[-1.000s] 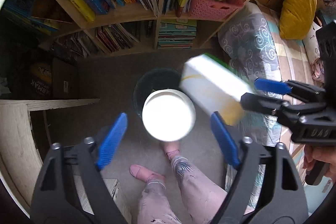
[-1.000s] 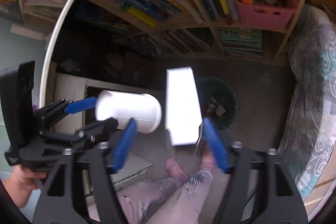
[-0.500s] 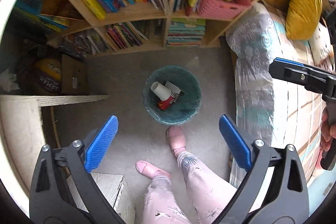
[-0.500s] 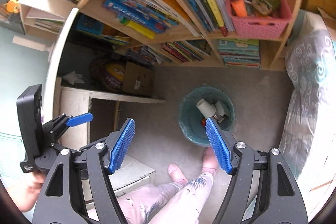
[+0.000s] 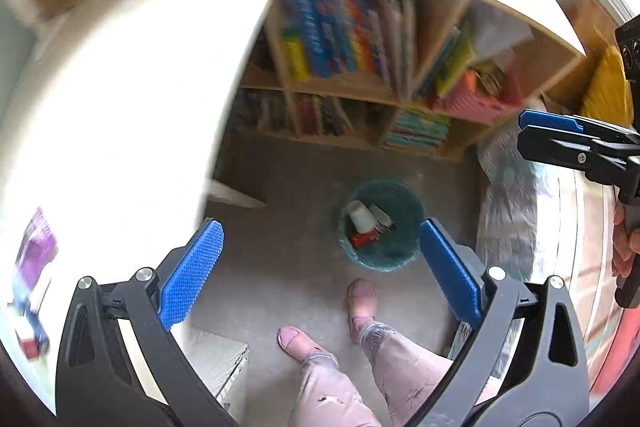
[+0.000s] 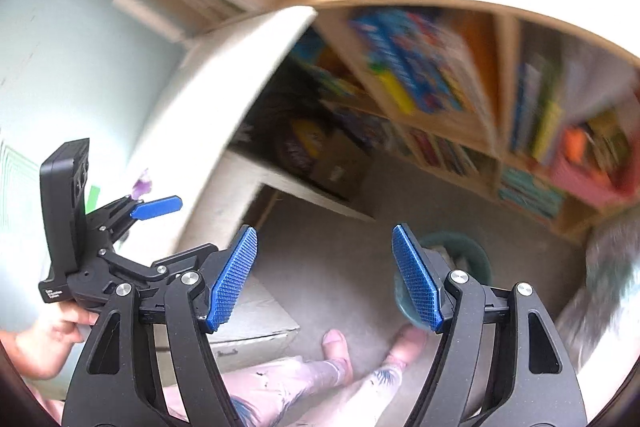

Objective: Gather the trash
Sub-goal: 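Swing both open tools back over the table toward the remaining items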

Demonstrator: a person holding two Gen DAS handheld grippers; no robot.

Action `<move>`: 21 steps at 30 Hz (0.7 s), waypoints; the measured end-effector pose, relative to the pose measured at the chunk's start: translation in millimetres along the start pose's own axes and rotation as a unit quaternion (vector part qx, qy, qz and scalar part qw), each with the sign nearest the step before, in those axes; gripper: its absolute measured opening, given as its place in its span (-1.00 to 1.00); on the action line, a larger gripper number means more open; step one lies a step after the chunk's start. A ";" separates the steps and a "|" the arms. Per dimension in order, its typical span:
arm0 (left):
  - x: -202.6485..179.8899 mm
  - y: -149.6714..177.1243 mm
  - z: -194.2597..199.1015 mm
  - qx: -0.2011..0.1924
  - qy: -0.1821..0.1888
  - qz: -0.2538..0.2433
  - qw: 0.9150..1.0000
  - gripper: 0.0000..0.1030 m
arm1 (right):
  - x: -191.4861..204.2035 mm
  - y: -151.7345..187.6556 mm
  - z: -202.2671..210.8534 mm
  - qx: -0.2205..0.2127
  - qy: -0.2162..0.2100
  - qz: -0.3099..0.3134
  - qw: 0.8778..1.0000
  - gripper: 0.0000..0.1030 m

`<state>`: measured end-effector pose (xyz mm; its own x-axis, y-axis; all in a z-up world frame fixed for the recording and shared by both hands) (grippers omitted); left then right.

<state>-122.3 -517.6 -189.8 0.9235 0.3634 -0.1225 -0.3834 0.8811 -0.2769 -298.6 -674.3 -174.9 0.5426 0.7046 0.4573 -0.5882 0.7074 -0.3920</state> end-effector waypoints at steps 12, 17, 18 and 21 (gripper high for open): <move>144.2 68.2 93.9 -0.055 -0.090 0.158 0.982 0.87 | 164.7 -33.8 -48.3 0.036 -0.069 0.194 0.978 0.39; 198.2 102.5 121.3 -0.067 -0.118 0.209 0.969 0.87 | 223.2 -39.4 -67.9 0.051 -0.088 0.241 0.965 0.39; 208.5 109.6 125.7 -0.069 -0.125 0.220 0.965 0.87 | 235.0 -40.9 -71.7 0.054 -0.089 0.252 0.962 0.39; 231.7 126.5 136.2 -0.076 -0.134 0.255 0.955 0.87 | 269.0 -42.3 -83.9 0.063 -0.101 0.280 0.953 0.39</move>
<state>44.1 -280.7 -123.3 0.5779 0.8154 -0.0346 -0.7609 0.5229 -0.3842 -77.5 -510.0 -102.3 0.0045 0.9355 0.3532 -0.8253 0.2029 -0.5270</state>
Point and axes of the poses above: each gripper's, at about its wrist camera, not at the fingertips, and z roughly against the way its jaws point, x to its left, y to its underside, the point moved 8 cm from there along -z, roughly the way its jaws point, and after that the axes turned 7 degrees about y, right-handed, at the moved point
